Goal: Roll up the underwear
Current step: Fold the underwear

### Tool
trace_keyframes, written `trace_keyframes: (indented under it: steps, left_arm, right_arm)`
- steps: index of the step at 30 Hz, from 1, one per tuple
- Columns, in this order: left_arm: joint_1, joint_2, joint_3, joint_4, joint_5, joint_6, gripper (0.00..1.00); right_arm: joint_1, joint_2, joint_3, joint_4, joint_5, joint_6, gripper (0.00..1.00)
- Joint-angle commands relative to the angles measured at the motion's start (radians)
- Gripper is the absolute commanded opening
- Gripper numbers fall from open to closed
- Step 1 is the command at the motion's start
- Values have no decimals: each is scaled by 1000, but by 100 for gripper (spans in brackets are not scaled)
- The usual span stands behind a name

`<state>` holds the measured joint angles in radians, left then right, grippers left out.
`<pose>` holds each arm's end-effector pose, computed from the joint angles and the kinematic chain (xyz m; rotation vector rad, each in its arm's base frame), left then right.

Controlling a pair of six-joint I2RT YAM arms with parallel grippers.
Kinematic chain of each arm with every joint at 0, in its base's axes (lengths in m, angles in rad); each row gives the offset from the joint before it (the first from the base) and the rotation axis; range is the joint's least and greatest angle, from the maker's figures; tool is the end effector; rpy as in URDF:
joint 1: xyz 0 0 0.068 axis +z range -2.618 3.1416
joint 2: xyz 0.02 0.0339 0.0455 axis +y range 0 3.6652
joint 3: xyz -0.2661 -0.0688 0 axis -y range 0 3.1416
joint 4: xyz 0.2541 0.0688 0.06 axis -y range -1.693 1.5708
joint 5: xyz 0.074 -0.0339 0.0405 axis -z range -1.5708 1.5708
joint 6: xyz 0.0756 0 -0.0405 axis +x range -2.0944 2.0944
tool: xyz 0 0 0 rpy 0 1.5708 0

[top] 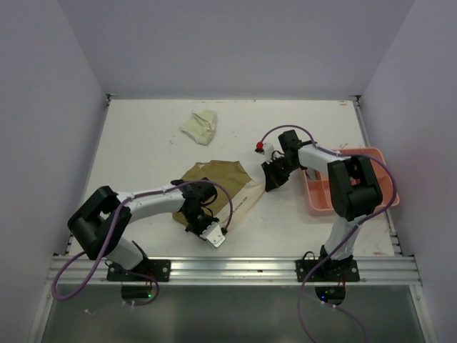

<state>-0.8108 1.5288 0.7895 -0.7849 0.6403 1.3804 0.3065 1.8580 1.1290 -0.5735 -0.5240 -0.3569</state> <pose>0.1349 -0.2075 0.1180 2.4903 1.2571 -0.8694 0.3336 0.1452 0.1097 -0.9977 2.5885 0.7338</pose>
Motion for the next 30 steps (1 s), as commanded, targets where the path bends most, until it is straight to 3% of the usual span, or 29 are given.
trace_keyframes:
  steps: [1,9,10,14,15,17,20,23,24,25,27,30]
  left_arm:
    - [-21,-44,-51,-16,4,-13,0]
    - [-30,-82,-108,73,-34,-110,0]
    - [-31,-82,-108,75,-37,-112,0]
    - [-33,-81,-105,87,-41,-118,0]
    - [-34,-78,-102,91,-41,-122,0]
    - [-36,-72,-96,98,-37,-126,0]
    - [-37,-67,-95,96,-31,-124,0]
    - [-41,-81,-96,88,-33,-118,16]
    - [-41,-87,-95,87,-34,-130,29]
    - [-41,-96,-92,87,-34,-136,34]
    - [-41,-136,-64,79,-34,-165,42]
    - [-24,-214,10,53,19,-219,45]
  right_arm:
    - [0,27,0,-11,32,-13,0]
    - [-1,-6,-2,-107,6,-91,0]
    - [-1,-8,12,-146,-8,-120,2]
    - [-1,-34,51,-353,-106,-275,30]
    - [-1,-51,54,-382,-123,-290,31]
    - [-1,-89,74,-388,-139,-260,30]
    - [-1,-103,130,-324,-162,-159,16]
    - [0,-88,173,-206,-214,49,4]
    - [5,-83,178,-140,-223,93,2]
    - [11,-76,176,-109,-235,131,1]
    - [29,-45,175,-69,-241,186,0]
    - [46,-22,132,-14,-254,236,0]
